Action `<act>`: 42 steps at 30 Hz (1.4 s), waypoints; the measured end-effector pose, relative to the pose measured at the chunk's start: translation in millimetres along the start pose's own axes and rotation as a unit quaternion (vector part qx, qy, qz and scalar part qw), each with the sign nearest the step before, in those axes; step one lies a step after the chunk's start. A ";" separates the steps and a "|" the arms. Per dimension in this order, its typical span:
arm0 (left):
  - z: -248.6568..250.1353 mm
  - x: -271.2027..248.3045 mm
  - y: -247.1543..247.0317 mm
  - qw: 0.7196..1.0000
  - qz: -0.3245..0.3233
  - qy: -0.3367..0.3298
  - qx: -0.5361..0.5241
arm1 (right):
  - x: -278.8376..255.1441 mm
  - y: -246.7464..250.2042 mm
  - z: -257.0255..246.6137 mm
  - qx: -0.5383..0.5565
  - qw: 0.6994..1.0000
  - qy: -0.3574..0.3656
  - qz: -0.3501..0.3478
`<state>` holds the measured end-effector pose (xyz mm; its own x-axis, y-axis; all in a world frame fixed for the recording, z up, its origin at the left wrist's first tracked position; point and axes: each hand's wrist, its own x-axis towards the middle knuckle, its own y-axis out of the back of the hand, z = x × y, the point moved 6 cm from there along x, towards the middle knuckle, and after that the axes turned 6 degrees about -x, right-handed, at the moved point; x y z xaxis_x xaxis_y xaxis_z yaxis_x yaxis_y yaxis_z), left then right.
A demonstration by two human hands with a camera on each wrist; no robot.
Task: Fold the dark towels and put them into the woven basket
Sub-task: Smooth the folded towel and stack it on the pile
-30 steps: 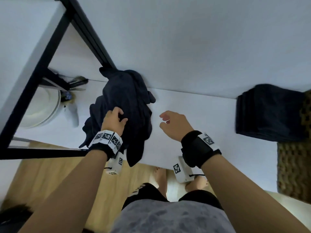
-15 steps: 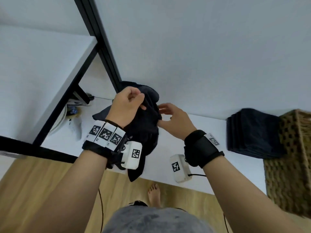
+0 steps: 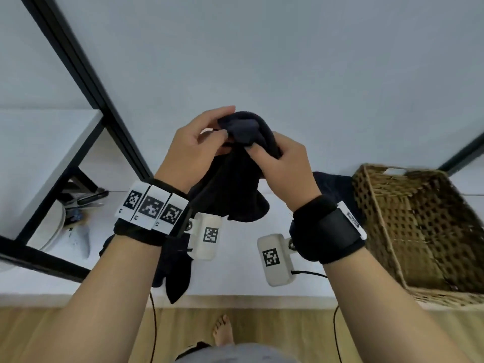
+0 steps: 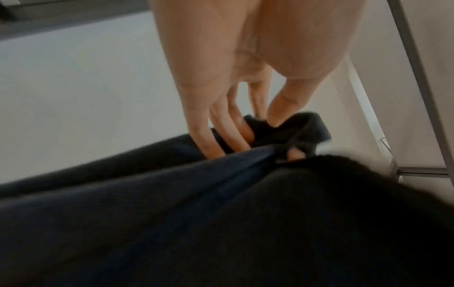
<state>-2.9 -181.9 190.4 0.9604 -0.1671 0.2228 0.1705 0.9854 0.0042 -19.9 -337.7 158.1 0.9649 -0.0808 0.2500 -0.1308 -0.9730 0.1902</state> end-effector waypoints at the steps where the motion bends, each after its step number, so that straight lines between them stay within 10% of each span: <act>1: -0.6 -7.1 -10.0 1.000 -0.022 0.003 0.008 | -4.6 8.2 -7.5 0.016 1.000 0.001 0.004; 13: -58.0 -109.9 -84.7 0.956 -0.241 0.045 0.158 | -82.2 67.0 17.2 0.024 0.989 -0.099 0.106; 27: 56.2 -124.8 -72.5 0.982 -0.003 -0.156 0.102 | -105.6 100.7 -48.6 0.143 0.984 -0.016 0.105; 35: 14.3 -109.4 -11.6 0.985 0.151 -0.029 0.074 | -117.1 141.1 5.5 0.045 0.978 -0.070 0.189; 42: -112.9 -100.6 2.3 0.967 0.121 0.199 0.104 | -134.1 134.4 98.4 -0.118 0.964 -0.175 0.160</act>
<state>-74.3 -166.6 58.0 0.9825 0.1099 -0.1503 -0.0781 0.9760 0.2032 -144.4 -478.9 56.8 0.8793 -0.4762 0.0045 -0.4423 -0.8133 0.3781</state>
